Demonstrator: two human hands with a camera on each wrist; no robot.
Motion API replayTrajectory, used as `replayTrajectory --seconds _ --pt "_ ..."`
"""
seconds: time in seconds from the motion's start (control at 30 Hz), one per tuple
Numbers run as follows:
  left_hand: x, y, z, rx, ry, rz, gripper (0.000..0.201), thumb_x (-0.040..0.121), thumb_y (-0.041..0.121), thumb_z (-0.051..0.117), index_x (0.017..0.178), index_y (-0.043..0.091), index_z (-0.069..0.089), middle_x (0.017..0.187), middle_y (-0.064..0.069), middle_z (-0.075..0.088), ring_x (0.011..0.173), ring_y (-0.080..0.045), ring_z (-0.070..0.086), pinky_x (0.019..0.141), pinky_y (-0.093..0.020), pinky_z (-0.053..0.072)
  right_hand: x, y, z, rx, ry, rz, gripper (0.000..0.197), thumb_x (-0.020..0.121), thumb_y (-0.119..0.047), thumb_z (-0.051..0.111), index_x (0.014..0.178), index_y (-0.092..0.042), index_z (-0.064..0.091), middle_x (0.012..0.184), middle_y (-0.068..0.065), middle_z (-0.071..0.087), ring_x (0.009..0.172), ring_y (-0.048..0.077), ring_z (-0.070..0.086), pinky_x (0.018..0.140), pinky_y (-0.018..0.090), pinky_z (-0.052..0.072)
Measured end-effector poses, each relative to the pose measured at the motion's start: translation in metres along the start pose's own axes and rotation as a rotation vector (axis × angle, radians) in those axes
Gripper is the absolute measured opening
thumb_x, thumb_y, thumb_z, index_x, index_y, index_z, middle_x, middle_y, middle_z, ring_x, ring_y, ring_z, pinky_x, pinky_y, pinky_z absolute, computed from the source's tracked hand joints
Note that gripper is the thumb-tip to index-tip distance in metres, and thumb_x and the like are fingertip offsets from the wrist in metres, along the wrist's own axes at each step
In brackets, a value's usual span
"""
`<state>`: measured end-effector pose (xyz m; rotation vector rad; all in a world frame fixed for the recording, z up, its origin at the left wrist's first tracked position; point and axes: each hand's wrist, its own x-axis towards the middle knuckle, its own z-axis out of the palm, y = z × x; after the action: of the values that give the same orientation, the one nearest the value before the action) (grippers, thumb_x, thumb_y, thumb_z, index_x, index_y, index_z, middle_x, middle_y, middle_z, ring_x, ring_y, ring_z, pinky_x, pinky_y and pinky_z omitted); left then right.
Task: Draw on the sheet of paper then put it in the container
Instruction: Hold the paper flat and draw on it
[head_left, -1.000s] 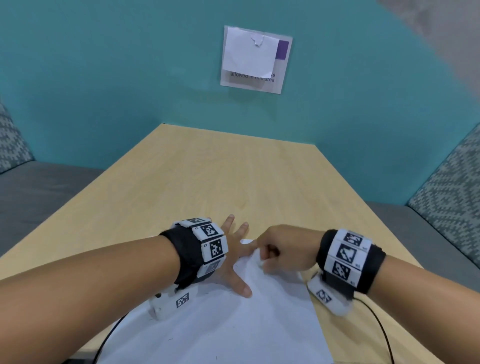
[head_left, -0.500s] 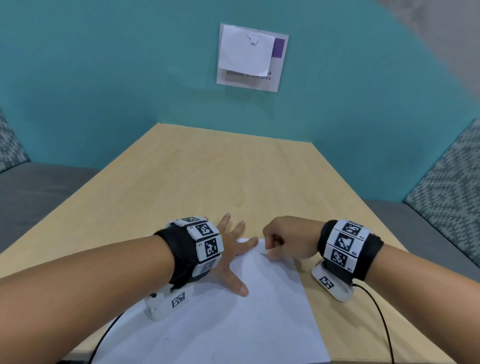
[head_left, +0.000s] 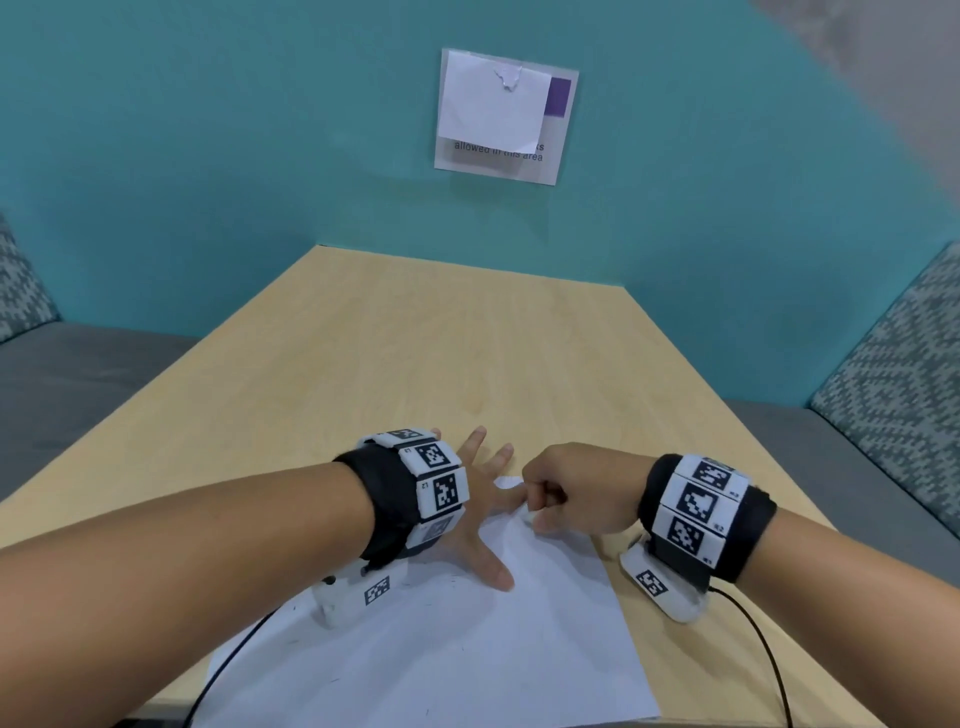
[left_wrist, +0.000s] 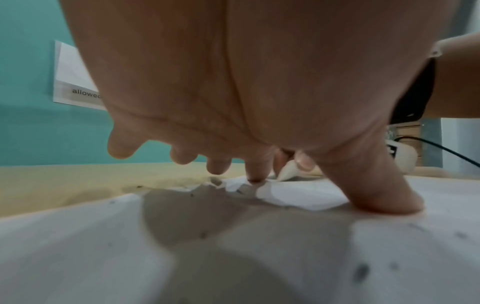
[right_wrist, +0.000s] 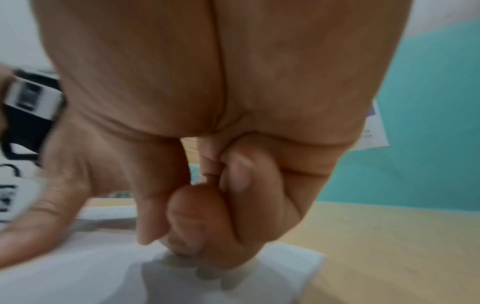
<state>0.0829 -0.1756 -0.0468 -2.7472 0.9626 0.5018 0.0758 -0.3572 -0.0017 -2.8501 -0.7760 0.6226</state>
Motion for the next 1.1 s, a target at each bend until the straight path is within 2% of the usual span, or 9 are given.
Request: replayTrajectory --seconds 0.1,0.2,0.27,0.4,0.53,0.67,0.83,0.97,1.1 --pt "-0.003 0.0 0.003 -0.044 0.006 -0.009 0.098 0.073 0.084 0.054 0.152 0.056 0.004 0.165 -0.001 -0.02 0.147 -0.036 -0.029 0.11 -0.073 -0.008 -0.006 -0.011 0.01 0.022 -0.085 -0.077 0.012 0.086 -0.026 0.065 0.086 -0.015 0.06 0.074 -0.005 0.056 0.066 0.014 0.049 0.067 0.032 0.046" --pt "-0.002 -0.001 0.004 -0.072 0.003 -0.002 0.108 0.072 0.084 0.056 0.149 0.056 -0.014 0.165 -0.004 -0.021 0.145 -0.04 -0.031 0.109 -0.072 -0.012 0.0 0.002 -0.006 -0.003 -0.028 -0.009 0.016 0.087 -0.027 0.066 0.076 -0.024 0.056 0.07 -0.009 0.053 0.063 0.011 0.047 0.061 0.025 0.041" --pt "-0.001 -0.001 0.005 -0.075 -0.004 -0.011 0.111 0.071 0.084 0.057 0.148 0.056 -0.019 0.165 -0.005 -0.023 0.144 -0.04 -0.033 0.108 -0.072 -0.013 0.002 0.006 -0.009 -0.015 -0.004 0.018 0.02 0.087 -0.027 0.067 0.072 -0.027 0.053 0.069 -0.011 0.051 0.062 0.009 0.046 0.06 0.023 0.038" --pt "-0.001 -0.002 0.004 -0.074 -0.001 -0.018 0.107 0.07 0.084 0.058 0.15 0.057 -0.008 0.165 -0.004 -0.022 0.144 -0.04 -0.032 0.108 -0.075 -0.009 -0.003 -0.006 0.006 0.016 -0.082 -0.072 0.01 0.086 -0.025 0.066 0.083 -0.019 0.059 0.07 -0.01 0.052 0.064 0.012 0.047 0.064 0.026 0.041" --pt "-0.001 -0.001 0.005 -0.093 -0.008 -0.015 0.113 0.071 0.084 0.058 0.148 0.056 -0.019 0.165 -0.005 -0.022 0.144 -0.04 -0.033 0.109 -0.074 -0.01 0.002 0.009 -0.009 0.013 0.004 0.032 0.01 0.087 -0.027 0.067 0.083 -0.022 0.059 0.07 -0.012 0.052 0.063 0.009 0.048 0.061 0.023 0.039" --pt "-0.004 0.0 0.001 -0.087 -0.009 -0.017 0.108 0.072 0.083 0.059 0.149 0.058 -0.012 0.165 -0.004 -0.022 0.144 -0.041 -0.032 0.109 -0.075 -0.007 -0.005 -0.006 0.006 0.029 -0.088 -0.086 0.01 0.086 -0.025 0.065 0.084 -0.018 0.059 0.068 -0.011 0.052 0.061 0.008 0.047 0.06 0.021 0.04" --pt "0.0 -0.002 0.005 -0.084 -0.015 -0.033 0.113 0.07 0.086 0.057 0.148 0.056 -0.019 0.165 -0.004 -0.022 0.143 -0.041 -0.034 0.109 -0.075 -0.009 0.001 0.01 -0.009 0.003 -0.01 0.032 0.01 0.087 -0.027 0.066 0.084 -0.021 0.06 0.07 -0.011 0.053 0.063 0.01 0.048 0.06 0.022 0.039" --pt "0.0 -0.002 0.005 -0.106 -0.001 -0.02 0.111 0.069 0.085 0.059 0.144 0.062 -0.02 0.165 -0.005 -0.022 0.143 -0.042 -0.034 0.108 -0.075 -0.01 -0.007 -0.002 0.006 0.035 -0.095 -0.077 0.012 0.086 -0.025 0.065 0.079 -0.022 0.057 0.067 -0.012 0.053 0.06 0.007 0.047 0.057 0.016 0.039" --pt "0.002 -0.003 0.007 -0.068 -0.01 -0.034 0.113 0.067 0.089 0.054 0.149 0.055 -0.018 0.165 -0.003 -0.022 0.144 -0.04 -0.033 0.109 -0.075 -0.009 -0.004 0.012 -0.008 0.011 -0.01 0.036 0.01 0.087 -0.027 0.066 0.082 -0.023 0.058 0.071 -0.011 0.054 0.063 0.009 0.048 0.061 0.021 0.04"
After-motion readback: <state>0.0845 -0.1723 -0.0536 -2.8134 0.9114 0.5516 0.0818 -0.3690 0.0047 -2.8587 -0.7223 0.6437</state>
